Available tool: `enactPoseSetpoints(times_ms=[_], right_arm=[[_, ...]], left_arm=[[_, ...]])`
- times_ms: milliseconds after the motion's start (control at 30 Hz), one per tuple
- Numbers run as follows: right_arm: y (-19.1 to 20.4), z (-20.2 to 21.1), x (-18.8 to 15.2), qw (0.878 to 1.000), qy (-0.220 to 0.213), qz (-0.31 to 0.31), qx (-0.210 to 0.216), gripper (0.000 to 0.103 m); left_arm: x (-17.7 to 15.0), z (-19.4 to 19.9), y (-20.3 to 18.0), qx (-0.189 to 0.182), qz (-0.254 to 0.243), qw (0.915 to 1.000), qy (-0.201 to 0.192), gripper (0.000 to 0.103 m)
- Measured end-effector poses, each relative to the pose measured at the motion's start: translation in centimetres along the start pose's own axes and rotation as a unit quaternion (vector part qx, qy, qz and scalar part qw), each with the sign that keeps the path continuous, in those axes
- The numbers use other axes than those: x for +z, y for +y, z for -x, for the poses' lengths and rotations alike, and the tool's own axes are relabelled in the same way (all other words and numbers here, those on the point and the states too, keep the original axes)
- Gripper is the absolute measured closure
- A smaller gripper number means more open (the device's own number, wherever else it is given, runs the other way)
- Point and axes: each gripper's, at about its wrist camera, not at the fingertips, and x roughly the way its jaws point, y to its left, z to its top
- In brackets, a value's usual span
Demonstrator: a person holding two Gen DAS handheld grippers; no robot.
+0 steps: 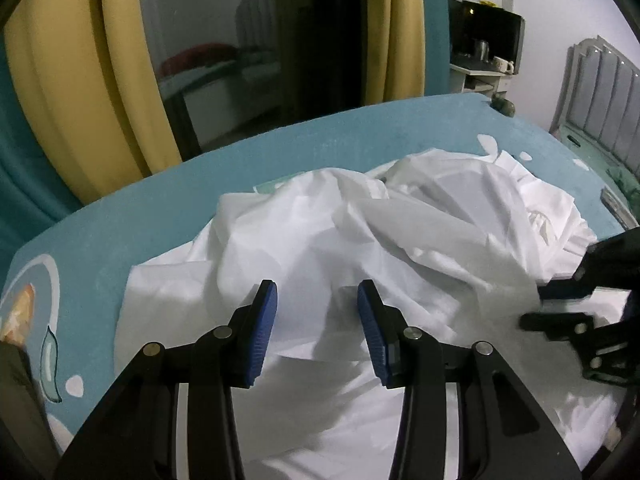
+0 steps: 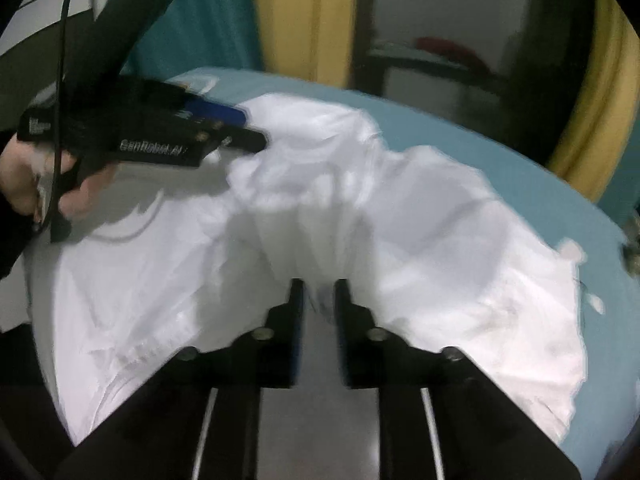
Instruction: Fold large clothes
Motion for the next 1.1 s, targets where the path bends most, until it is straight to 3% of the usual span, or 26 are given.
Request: enactPoseSetpoints(times_ms=[67, 100, 167, 333, 633, 867, 1100], right_arm=[[-0.1, 1.7, -0.4, 0.999, -0.016, -0.012, -0.037, 0.033], [-0.3, 2.3, -0.8, 0.998, -0.024, -0.022, -0.047, 0.029], [-0.8, 3.7, -1.3, 0.997, -0.038, -0.045, -0.054, 0.028], [-2.4, 4.4, -3.3, 0.993, -0.027, -0.097, -0.053, 0.028], [-3.9, 5.1, -4.7, 0.99, -0.017, -0.132, -0.052, 0.028], [-4.8, 5.9, -5.6, 0.987, -0.023, -0.152, -0.057, 0.028], [-5.8, 6.5, -6.1, 0.984, -0.029, -0.168, -0.059, 0.028]], left_arm=[[-0.2, 0.1, 0.1, 0.002, -0.003, 1.0, -0.001, 0.059], [-0.3, 0.1, 0.2, 0.003, -0.005, 1.0, 0.0, 0.059], [-0.5, 0.2, 0.4, 0.003, -0.004, 1.0, 0.0, 0.059], [-1.3, 0.3, 0.6, 0.001, 0.008, 1.0, 0.005, 0.059], [-2.9, 0.1, 0.3, -0.003, 0.008, 0.9997, 0.022, 0.059], [-3.7, 3.2, -1.6, -0.006, -0.029, 0.9991, -0.032, 0.058], [-3.8, 3.0, -2.5, -0.008, -0.028, 0.9992, -0.026, 0.058]])
